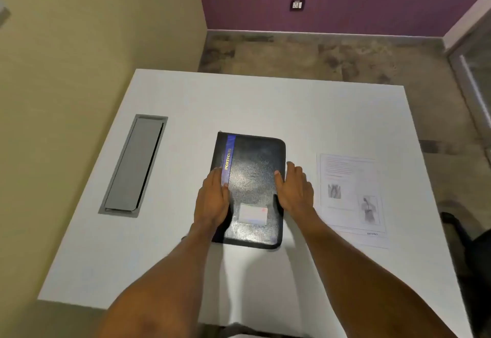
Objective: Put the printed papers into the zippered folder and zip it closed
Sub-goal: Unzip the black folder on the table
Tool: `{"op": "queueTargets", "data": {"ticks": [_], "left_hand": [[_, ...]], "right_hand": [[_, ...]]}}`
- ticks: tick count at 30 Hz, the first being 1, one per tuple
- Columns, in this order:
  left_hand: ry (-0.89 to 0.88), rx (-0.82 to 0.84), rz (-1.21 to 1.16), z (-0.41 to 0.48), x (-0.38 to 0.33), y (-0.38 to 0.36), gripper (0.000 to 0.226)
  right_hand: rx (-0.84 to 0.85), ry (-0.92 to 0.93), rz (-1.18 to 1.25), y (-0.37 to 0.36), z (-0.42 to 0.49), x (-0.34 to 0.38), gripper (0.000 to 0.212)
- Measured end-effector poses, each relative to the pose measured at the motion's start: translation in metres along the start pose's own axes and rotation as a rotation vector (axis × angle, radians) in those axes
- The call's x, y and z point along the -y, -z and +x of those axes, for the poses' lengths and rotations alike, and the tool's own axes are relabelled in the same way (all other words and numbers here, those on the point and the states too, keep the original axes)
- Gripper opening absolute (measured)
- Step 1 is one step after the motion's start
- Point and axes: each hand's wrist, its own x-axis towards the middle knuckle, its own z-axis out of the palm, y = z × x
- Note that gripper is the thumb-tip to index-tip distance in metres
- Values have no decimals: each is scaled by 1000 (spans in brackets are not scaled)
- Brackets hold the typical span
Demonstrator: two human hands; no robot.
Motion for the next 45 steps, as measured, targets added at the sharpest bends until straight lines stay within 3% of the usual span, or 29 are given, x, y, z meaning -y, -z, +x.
{"op": "queueTargets", "data": {"ticks": [7, 13, 19, 29, 37, 41, 45], "left_hand": [[162, 123, 136, 54, 21, -13, 55], [328, 173, 87, 117, 28, -21, 68], [443, 160, -24, 176, 33, -28, 56], [431, 162, 14, 184, 43, -46, 80], [448, 121, -40, 155, 57, -40, 77], [416, 95, -83, 151, 61, -39, 70], [439, 65, -130, 164, 66, -39, 61]], "right_hand": [[157, -125, -2, -24, 40, 3, 64], [195, -178, 113, -38, 88, 8, 79], [211, -195, 91, -46, 134, 14, 86], [190, -196, 74, -60, 147, 11, 80], [211, -201, 85, -65, 113, 11, 80], [35, -8, -85, -64, 120, 29, 45], [210, 314, 32, -74, 160, 84, 33]]}}
